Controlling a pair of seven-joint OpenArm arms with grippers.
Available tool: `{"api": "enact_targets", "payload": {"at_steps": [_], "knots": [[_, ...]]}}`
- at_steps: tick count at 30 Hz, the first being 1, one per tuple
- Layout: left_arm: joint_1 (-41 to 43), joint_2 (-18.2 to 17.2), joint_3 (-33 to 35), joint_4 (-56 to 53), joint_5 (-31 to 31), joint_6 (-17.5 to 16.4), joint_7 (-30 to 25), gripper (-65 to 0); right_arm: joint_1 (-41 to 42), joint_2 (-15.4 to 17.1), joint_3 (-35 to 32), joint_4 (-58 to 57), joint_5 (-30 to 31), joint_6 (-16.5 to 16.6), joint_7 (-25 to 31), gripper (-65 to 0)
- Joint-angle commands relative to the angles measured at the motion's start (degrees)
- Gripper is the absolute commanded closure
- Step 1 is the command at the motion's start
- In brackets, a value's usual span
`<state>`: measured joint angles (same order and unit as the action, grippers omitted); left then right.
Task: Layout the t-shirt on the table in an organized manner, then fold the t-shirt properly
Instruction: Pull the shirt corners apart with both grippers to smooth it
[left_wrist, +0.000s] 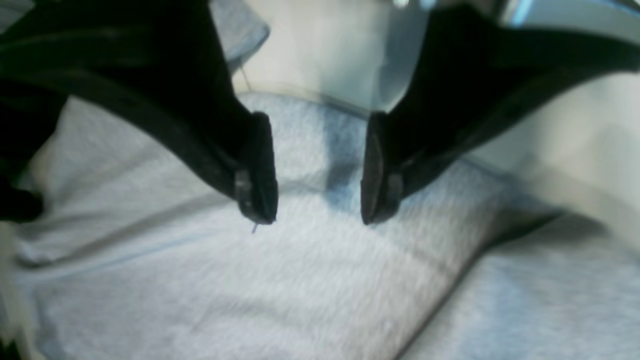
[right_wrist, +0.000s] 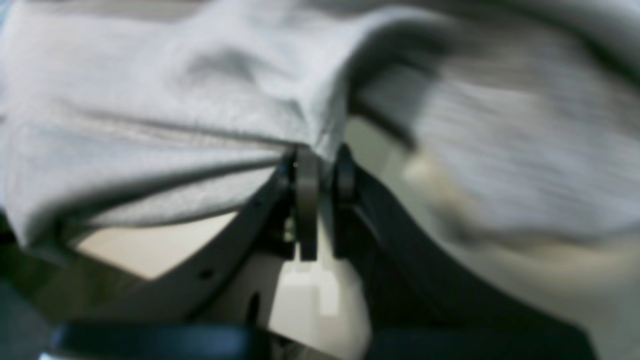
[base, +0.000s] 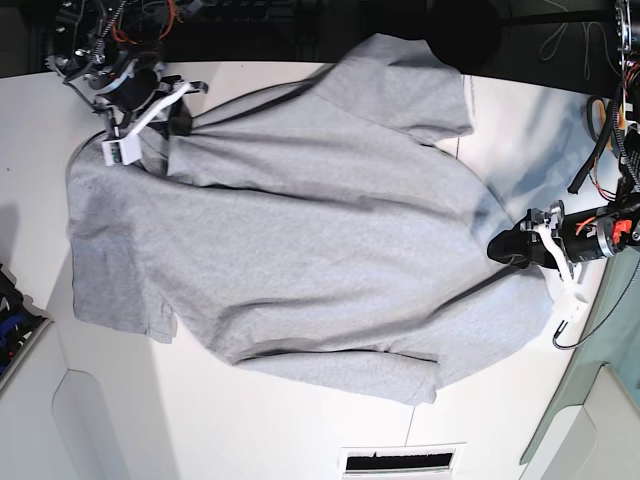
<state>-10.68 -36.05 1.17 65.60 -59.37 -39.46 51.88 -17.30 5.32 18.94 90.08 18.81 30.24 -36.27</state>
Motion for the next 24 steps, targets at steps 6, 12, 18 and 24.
{"api": "enact_targets", "payload": {"at_steps": [6,12,18,24], "knots": [[-1.33,-1.11,-0.44,8.68,-6.05,-0.54,2.27,-30.5,0.0,9.38,8.15,0.83,4.9,0.09,0.44,0.0],[-1.36,-0.96,-0.44,15.41,-6.12,-0.54,1.81,-30.5,1.77,15.96,13.81,0.81,8.0,0.0,0.37,0.0],[-1.36,3.23,-0.44,14.05,3.98,-0.54,-3.54,-30.5,5.05,17.0,14.8,0.83,13.55,-0.02,-2.1,-18.3],[-1.55,6.86,-0.42,7.74,18.69,1.31,-15.15,-30.3,5.97,13.33,17.07,6.93,19.63,0.02,-8.24,-23.8]]}}
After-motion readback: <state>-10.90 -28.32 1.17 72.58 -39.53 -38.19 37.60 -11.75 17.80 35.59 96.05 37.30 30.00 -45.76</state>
